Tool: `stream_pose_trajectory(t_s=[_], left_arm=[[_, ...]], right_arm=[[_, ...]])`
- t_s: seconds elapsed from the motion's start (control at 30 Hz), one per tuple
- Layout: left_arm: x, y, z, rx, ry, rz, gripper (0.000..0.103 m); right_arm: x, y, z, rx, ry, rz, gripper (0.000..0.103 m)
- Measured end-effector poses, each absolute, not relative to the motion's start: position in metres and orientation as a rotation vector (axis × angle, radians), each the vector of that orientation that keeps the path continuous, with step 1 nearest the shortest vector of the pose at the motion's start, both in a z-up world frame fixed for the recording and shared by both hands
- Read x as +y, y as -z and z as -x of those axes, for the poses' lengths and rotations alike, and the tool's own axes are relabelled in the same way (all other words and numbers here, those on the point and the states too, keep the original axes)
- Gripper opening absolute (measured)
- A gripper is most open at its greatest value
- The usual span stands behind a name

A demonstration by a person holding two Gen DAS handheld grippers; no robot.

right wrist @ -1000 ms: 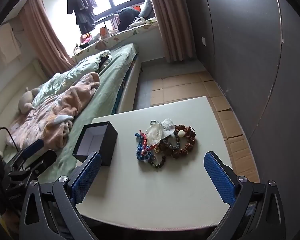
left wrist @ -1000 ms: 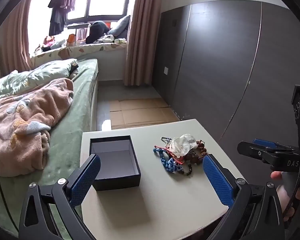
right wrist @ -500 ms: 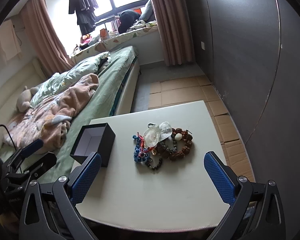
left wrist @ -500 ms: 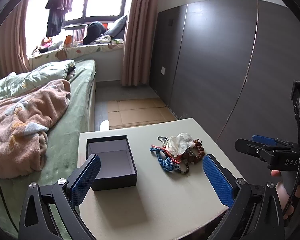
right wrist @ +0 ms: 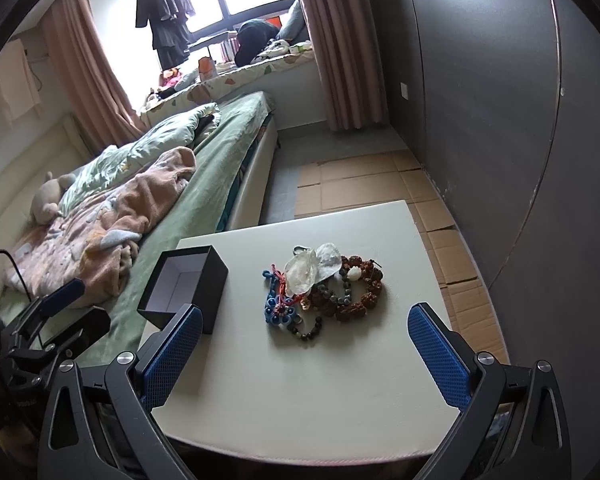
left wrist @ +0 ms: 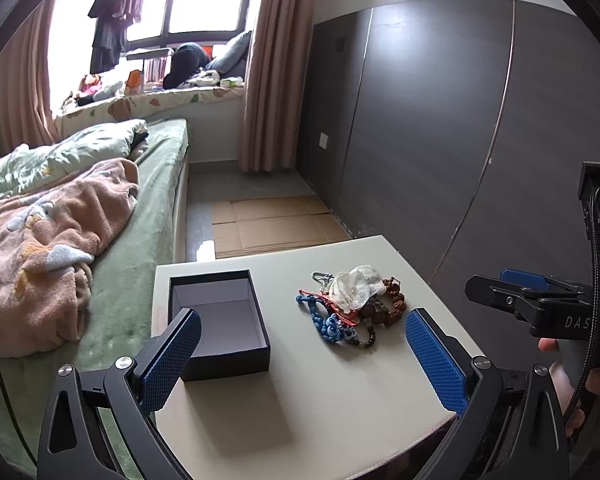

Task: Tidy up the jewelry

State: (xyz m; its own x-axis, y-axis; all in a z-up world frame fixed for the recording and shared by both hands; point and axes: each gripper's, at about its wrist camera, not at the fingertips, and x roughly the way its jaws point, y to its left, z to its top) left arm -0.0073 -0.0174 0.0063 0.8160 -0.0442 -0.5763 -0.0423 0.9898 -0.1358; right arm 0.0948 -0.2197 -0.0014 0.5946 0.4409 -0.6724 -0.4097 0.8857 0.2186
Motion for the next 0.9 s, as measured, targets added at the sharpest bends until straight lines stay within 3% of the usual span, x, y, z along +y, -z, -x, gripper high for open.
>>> stream_pose_trajectory(t_s=[0.9], left_arm=[[-0.0159, -0.0078, 0.0095, 0.604, -0.002, 0.153, 0.102]], right_arm=[[-0.2254, 0.0009, -0.1001, 0.775, -0.494, -0.030, 0.103]])
